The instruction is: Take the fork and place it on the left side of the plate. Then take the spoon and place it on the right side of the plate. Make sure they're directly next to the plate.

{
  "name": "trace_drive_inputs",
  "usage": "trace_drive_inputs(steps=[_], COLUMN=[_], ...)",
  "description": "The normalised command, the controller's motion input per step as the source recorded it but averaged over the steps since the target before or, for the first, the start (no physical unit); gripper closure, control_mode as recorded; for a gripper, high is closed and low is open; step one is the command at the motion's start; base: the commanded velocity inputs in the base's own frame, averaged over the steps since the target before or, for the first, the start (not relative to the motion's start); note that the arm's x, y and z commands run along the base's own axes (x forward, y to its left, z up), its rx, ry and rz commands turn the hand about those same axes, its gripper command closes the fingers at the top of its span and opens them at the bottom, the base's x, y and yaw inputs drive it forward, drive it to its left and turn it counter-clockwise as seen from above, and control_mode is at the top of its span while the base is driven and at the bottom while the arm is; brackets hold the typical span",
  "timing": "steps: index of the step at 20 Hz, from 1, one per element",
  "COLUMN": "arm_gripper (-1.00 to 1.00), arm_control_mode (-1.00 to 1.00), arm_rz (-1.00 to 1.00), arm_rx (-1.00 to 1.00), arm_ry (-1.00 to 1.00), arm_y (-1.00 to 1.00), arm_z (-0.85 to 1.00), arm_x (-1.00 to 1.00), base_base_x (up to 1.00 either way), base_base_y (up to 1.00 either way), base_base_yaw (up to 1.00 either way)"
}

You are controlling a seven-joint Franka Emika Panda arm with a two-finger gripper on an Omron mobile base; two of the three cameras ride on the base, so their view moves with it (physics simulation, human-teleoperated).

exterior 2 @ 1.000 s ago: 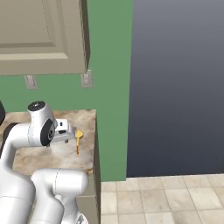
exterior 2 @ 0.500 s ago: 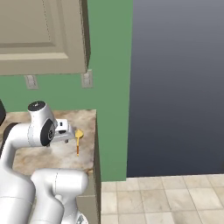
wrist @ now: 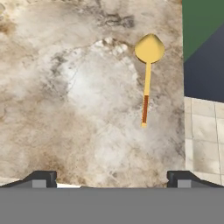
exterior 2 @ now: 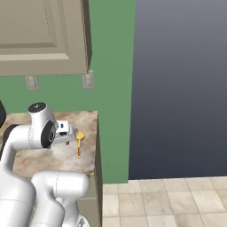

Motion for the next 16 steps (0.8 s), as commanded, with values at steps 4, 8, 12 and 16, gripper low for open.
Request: trace_drive_inputs(steps=[4,8,12,16], arm_gripper=[-1.00,-1.00,-1.00,-1.00], arm_control_mode=[-1.00,-1.00,-1.00,-1.00], arm_rz=[0.00,0.00,0.00,0.00], arm_rx=[0.00,0.00,-0.01,0.00], arm_ry=[0.00,0.00,-0.04,-0.01], arm_y=[0.00,0.00,-0.03,-0.19], arm_z=[0.00,-0.09,-0.35,-0.26], arm_x=[0.00,0.15,0.39,0.33], base_base_x=[0.00,0.00,0.00,0.00], base_base_y=[0.00,0.00,0.00,0.00], base_base_yaw=[0.00,0.00,0.00,0.00])
